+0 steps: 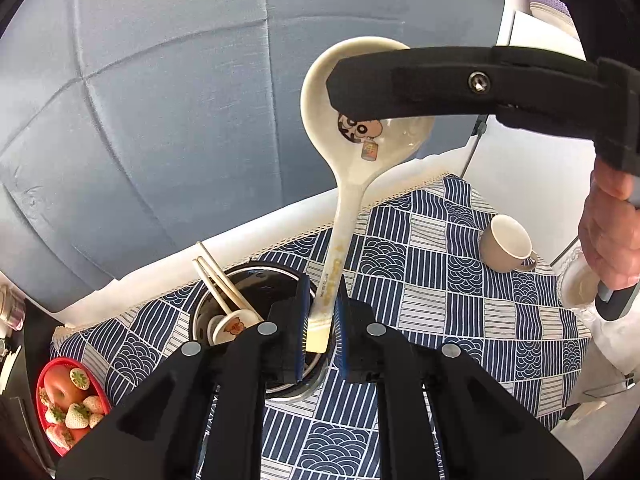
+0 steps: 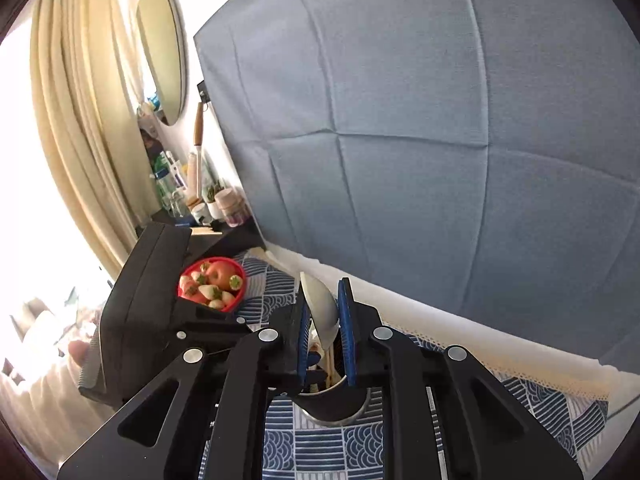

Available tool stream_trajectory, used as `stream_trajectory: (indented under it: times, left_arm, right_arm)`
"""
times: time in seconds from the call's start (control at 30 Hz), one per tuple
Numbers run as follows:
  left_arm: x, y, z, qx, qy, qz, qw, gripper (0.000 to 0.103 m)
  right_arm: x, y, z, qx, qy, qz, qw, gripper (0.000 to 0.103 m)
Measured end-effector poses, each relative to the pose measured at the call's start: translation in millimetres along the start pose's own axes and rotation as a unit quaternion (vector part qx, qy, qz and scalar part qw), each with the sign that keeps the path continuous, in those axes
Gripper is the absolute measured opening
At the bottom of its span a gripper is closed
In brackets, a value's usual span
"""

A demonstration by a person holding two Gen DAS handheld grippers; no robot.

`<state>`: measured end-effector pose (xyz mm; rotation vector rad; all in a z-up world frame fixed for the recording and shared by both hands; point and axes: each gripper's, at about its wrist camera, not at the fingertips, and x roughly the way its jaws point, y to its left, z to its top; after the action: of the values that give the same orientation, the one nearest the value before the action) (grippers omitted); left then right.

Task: Organize utensils
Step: 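Lower the white spoon into the black holder and open both grippers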

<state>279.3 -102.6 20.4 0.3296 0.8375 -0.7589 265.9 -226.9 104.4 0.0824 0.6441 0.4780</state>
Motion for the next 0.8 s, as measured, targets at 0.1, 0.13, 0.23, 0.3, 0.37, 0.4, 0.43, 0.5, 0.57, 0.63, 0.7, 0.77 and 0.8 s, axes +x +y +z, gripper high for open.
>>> stream_trajectory:
  times: [0.1,0.13,0.23,0.3,0.37,0.4,0.43,0.5,0.57,0.63,0.7,0.77,0.8]
  left_arm:
    - [7,10,0,-0.007,0.005,0.0,1.0,0.013]
    - [9,12,0,-0.008,0.006,0.0,0.9999,0.013]
    - [14,16,-3,-0.013,0.009,-0.007,0.9999,0.013]
    - [18,20,-5,-0.017,0.011,-0.008,0.9998,0.013]
    - [22,23,-8,-0.027,0.012,-0.008,0.9995,0.014]
    - [24,26,-10,-0.035,0.015,-0.01,0.9992,0.021]
    - [25,27,-12,-0.041,0.018,-0.015,0.9989,0.028]
    - [23,28,-17,-0.043,0.015,-0.012,0.9989,0.05]
    - [21,27,-23,-0.039,0.012,-0.005,0.9991,0.058]
    - [19,27,-28,-0.046,0.011,0.001,0.9989,0.071]
    - [15,28,-33,-0.055,0.004,0.009,0.9984,0.078]
    - [11,29,-38,-0.068,-0.004,0.02,0.9974,0.09]
    - [8,29,-41,-0.074,-0.01,0.022,0.9969,0.092]
  right_arm:
    - [12,-1,2,-0.001,0.008,-0.003,1.0,0.013]
    - [15,-1,2,-0.001,0.01,-0.005,1.0,0.013]
    - [23,1,-1,-0.006,0.015,-0.007,1.0,0.013]
    - [28,2,-2,-0.008,0.019,-0.009,1.0,0.014]
    - [34,2,-3,-0.005,0.023,-0.003,1.0,0.016]
    - [35,2,-3,0.0,0.024,0.003,1.0,0.018]
    - [35,1,-4,0.003,0.024,0.002,1.0,0.033]
    - [34,0,-4,0.001,0.017,-0.021,1.0,0.058]
    - [29,-1,-5,0.0,0.01,-0.026,1.0,0.062]
    - [27,-4,-6,0.007,0.011,-0.025,1.0,0.08]
    - [22,-5,-8,0.011,0.005,-0.031,0.999,0.083]
    - [20,-4,-12,0.012,0.008,-0.033,0.999,0.086]
    - [20,-4,-13,0.011,0.011,-0.036,0.999,0.086]
